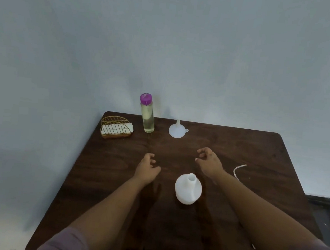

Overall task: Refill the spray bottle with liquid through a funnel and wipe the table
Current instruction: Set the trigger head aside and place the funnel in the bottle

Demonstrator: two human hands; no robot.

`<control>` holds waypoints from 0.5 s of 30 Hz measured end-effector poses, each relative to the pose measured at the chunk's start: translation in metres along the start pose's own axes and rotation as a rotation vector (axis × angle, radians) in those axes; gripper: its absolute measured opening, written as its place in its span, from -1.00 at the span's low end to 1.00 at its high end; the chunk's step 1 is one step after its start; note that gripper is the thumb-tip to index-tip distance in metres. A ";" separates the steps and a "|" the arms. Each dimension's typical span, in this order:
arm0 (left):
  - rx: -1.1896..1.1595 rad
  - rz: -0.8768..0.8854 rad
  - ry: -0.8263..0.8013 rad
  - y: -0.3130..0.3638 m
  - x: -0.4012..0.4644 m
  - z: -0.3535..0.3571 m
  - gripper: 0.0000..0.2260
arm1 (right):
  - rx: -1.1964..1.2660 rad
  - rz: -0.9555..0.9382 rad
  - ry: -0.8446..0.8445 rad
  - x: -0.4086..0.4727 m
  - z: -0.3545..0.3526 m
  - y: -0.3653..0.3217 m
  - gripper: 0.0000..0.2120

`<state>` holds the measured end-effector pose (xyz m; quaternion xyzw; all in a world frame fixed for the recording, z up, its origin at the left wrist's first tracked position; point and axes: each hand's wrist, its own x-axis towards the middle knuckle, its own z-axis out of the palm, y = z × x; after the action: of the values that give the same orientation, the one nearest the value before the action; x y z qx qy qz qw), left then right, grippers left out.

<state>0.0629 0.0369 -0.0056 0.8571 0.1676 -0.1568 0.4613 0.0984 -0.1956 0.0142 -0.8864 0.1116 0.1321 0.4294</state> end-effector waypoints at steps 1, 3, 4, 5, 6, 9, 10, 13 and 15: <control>0.018 0.000 -0.008 0.006 0.010 -0.002 -0.44 | 0.021 0.022 0.002 0.008 0.003 -0.004 -0.77; 0.113 0.052 -0.041 0.017 0.026 -0.003 -0.40 | 0.040 0.058 -0.004 0.025 0.009 -0.011 -0.82; 0.222 0.105 -0.066 0.023 0.034 -0.002 -0.36 | 0.044 0.077 -0.015 0.035 0.012 -0.014 -0.85; 0.352 0.177 -0.096 0.027 0.042 -0.002 -0.32 | 0.053 0.102 -0.021 0.045 0.015 -0.017 -0.88; 0.466 0.239 -0.122 0.031 0.050 0.000 -0.30 | 0.053 0.132 -0.018 0.056 0.018 -0.018 -0.91; 0.490 0.252 -0.153 0.044 0.080 0.005 -0.32 | 0.071 0.207 -0.002 0.090 0.023 -0.025 -0.90; 0.439 0.215 -0.143 0.048 0.094 0.007 -0.34 | 0.059 0.204 0.000 0.103 0.024 -0.027 -0.85; 0.227 0.079 -0.136 0.060 0.136 0.010 -0.43 | 0.020 0.196 -0.006 0.139 0.025 -0.037 -0.74; 0.140 0.040 -0.132 0.067 0.157 0.010 -0.44 | -0.001 0.195 0.017 0.163 0.026 -0.045 -0.70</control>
<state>0.2309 0.0162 -0.0281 0.8782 0.1084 -0.2150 0.4132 0.2621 -0.1618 -0.0225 -0.8727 0.2011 0.1658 0.4129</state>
